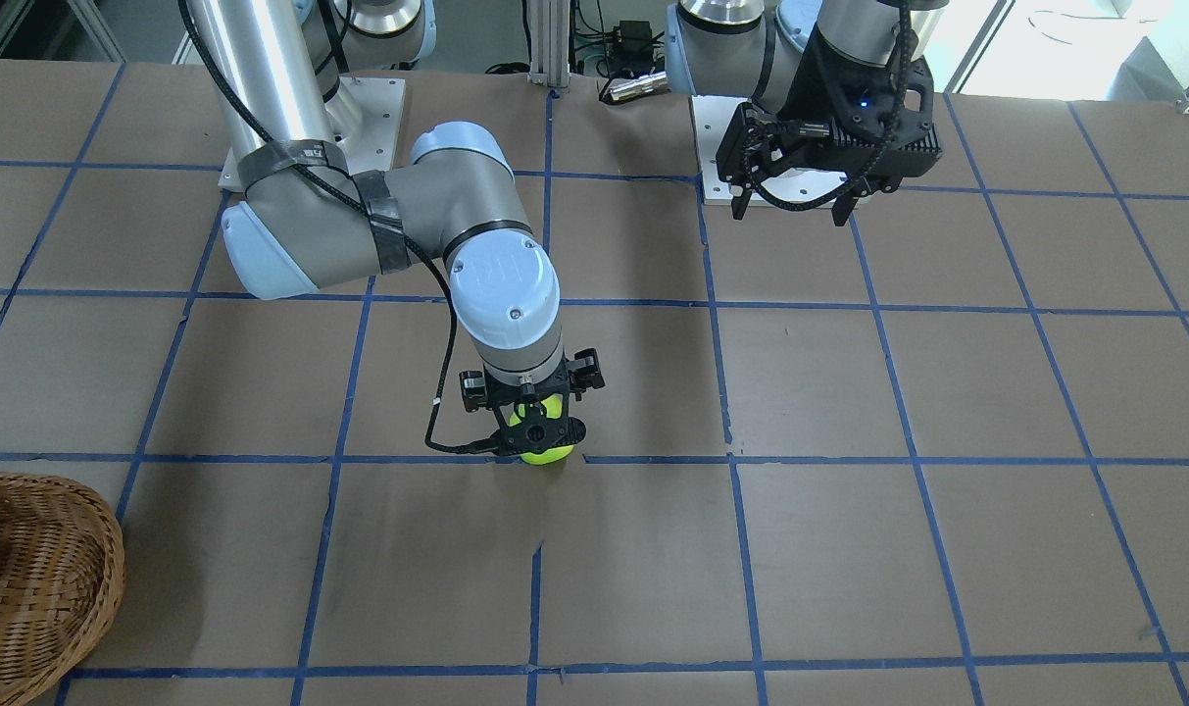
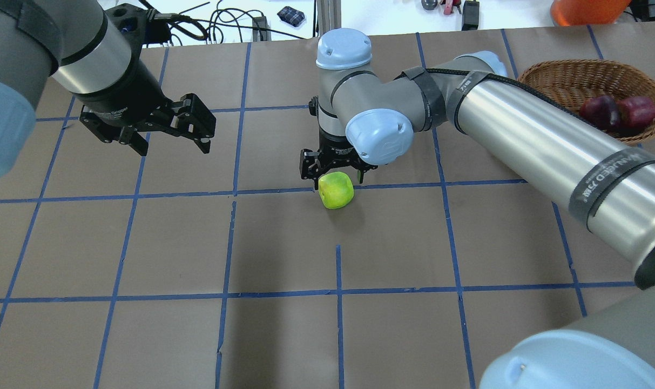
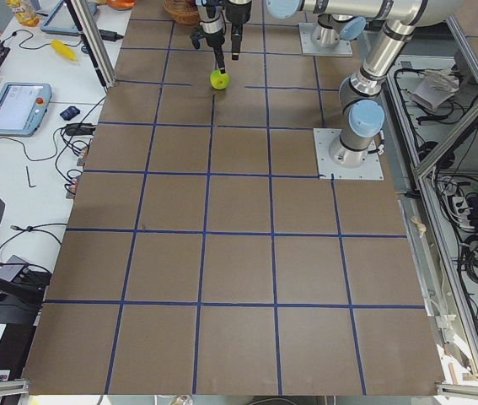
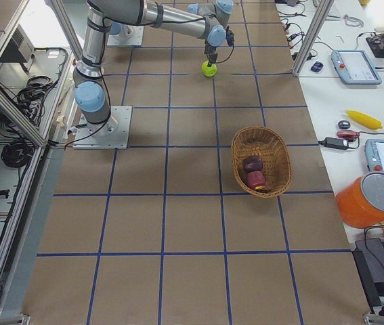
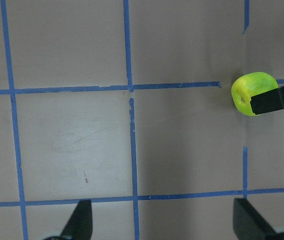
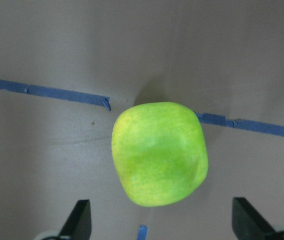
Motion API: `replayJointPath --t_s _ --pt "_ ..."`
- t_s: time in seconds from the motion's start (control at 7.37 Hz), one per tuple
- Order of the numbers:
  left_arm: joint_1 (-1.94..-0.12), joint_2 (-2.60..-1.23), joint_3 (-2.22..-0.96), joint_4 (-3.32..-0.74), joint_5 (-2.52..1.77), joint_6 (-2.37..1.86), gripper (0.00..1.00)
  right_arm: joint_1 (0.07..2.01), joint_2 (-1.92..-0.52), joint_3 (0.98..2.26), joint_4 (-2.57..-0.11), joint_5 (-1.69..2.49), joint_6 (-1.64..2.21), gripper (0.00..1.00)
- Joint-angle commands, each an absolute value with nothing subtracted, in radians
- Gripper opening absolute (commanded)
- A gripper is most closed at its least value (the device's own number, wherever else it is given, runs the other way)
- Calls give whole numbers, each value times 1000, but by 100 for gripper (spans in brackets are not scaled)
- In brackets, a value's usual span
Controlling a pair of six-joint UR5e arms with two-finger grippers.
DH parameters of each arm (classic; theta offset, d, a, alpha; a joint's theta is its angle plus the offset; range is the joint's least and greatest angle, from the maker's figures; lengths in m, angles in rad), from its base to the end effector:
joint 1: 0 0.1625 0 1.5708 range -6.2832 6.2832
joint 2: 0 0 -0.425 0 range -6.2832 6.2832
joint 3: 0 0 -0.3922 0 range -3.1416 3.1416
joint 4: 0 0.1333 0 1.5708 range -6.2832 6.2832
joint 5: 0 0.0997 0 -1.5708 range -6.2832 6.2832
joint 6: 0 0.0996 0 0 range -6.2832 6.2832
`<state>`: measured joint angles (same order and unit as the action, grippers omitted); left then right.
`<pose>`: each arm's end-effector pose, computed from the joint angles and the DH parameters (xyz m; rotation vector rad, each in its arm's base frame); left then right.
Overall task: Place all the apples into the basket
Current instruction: 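Close the right gripper on the green apple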
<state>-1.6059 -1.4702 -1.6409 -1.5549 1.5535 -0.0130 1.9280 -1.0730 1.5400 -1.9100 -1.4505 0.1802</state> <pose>-0.1509 -0.4485 0.5025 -0.0351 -3.1222 0.0718 0.3597 -0.5483 0.2486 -0.2579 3.0396 0.2370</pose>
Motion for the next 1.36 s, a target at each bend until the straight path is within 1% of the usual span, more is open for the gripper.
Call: replayJointPath --t_s 0.0,0.54,0.68,0.81,1.09,1.22 --pt "-1606 -1465 -1652 -1548 1578 -12 100 1930 -1031 1543 -1985 -1451 176 100" --pt "-1605 -1468 -1649 -1548 1572 -15 100 1931 -997 1546 -1987 -1462 173 100" --pt "-1605 -1474 -1643 -1548 1572 -15 100 1931 -980 1545 -2012 -1462 173 85" --pt "-1606 -1476 -1643 -1548 1572 -15 100 1930 -988 1542 -2019 -1468 167 1" --pt "-1605 -1473 -1643 -1548 1572 -14 100 1919 -1002 1522 -2011 -1466 167 0" --pt "-1606 -1474 -1643 -1548 1572 -12 100 1896 -1050 1493 -1965 -1477 167 0"
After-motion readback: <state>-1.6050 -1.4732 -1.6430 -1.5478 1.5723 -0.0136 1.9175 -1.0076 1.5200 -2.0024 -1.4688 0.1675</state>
